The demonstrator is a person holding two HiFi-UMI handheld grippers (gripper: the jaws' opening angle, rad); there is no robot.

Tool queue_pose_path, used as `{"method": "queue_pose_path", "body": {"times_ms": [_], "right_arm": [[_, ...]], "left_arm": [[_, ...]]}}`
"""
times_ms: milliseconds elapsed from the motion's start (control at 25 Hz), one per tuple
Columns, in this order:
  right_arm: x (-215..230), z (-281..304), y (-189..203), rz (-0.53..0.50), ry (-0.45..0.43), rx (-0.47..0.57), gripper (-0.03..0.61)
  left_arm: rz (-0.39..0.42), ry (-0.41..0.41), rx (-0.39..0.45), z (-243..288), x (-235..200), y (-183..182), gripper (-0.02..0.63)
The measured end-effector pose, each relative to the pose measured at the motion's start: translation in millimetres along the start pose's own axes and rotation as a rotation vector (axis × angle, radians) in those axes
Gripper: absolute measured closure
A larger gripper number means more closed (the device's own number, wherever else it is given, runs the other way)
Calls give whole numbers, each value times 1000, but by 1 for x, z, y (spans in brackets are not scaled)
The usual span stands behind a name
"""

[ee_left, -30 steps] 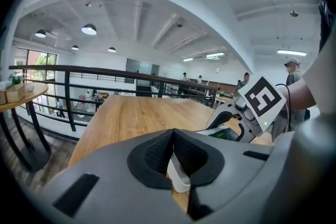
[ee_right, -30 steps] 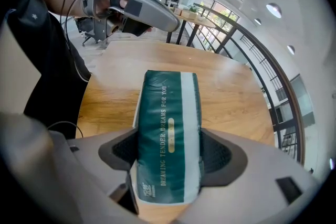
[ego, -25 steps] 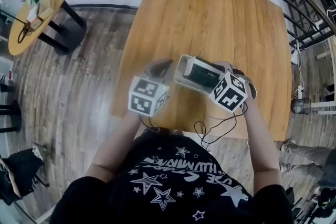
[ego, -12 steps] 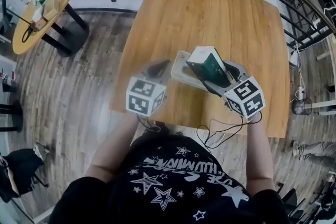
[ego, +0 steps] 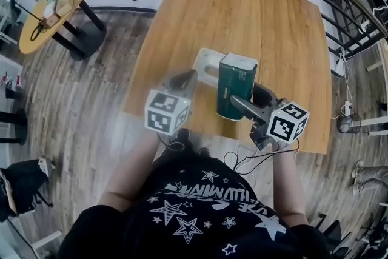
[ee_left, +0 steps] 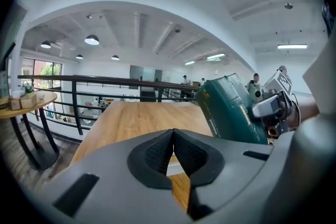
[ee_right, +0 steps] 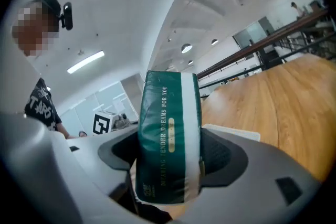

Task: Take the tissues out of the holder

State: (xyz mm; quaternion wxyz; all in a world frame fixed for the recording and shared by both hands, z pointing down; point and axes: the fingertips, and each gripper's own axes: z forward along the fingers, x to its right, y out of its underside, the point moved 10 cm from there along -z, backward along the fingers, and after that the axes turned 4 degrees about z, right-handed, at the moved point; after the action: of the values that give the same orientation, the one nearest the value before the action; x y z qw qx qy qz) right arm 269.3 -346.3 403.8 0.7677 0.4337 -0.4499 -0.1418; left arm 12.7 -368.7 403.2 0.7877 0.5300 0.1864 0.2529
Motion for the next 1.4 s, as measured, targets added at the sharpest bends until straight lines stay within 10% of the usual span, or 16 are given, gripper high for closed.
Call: {"method": "queue_pose_path", "body": {"times_ms": [440, 1400], "right_arm": [[-14, -28, 49, 358, -232, 184, 222], [-110, -57, 117, 402, -173, 334, 222]], "left_arm": [[-25, -58, -5, -40, 63, 19, 603], [-18, 47, 15, -136, 75, 49, 603]]}}
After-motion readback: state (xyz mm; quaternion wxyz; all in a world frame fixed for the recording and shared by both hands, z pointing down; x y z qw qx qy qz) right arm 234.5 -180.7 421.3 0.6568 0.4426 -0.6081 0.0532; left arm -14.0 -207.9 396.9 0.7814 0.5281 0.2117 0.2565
